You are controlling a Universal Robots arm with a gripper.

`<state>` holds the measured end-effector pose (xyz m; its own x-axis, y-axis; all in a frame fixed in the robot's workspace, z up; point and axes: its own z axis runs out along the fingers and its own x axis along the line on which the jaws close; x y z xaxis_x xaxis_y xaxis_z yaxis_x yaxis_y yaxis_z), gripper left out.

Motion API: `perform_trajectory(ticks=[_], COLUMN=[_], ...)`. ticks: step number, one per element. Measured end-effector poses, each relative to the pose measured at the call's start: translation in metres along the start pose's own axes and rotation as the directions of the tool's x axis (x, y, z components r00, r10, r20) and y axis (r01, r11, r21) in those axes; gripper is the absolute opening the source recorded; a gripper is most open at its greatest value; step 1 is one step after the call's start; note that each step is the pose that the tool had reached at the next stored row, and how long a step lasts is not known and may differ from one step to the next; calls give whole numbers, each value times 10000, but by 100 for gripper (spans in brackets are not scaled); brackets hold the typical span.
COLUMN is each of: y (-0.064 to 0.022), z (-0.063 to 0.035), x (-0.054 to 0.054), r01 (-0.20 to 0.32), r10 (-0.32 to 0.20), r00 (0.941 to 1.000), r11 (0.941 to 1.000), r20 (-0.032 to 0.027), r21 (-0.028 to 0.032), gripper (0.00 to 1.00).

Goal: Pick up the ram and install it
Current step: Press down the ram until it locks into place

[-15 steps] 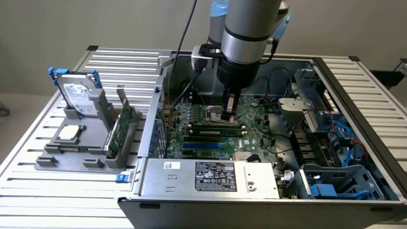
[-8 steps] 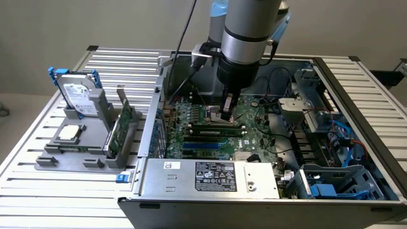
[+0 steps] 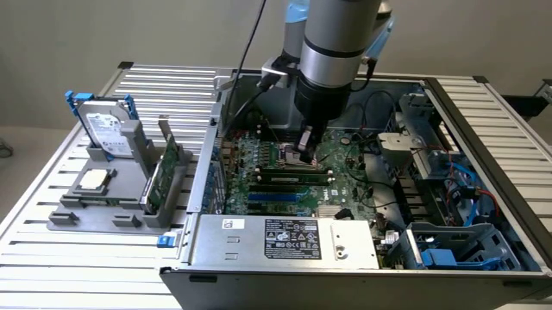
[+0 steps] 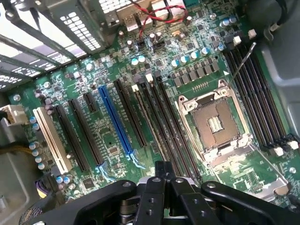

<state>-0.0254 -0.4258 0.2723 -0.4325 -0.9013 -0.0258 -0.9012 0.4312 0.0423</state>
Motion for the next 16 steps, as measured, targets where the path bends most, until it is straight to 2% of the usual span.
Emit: perform_trajectory(ticks=[4,8,12,16], y=[0,0,-1,-1], z=[5,10,15,20], x=[0,0,0,1], r01=[-681,-1373,-2044,-2726], r10=[681,1372,2044,2725], r00=[9977,9905,9789,9621], r11=[9977,9905,9789,9621], r20=[30,60,92,125], r21=[16,31,44,55], gripper=[11,11,11,11])
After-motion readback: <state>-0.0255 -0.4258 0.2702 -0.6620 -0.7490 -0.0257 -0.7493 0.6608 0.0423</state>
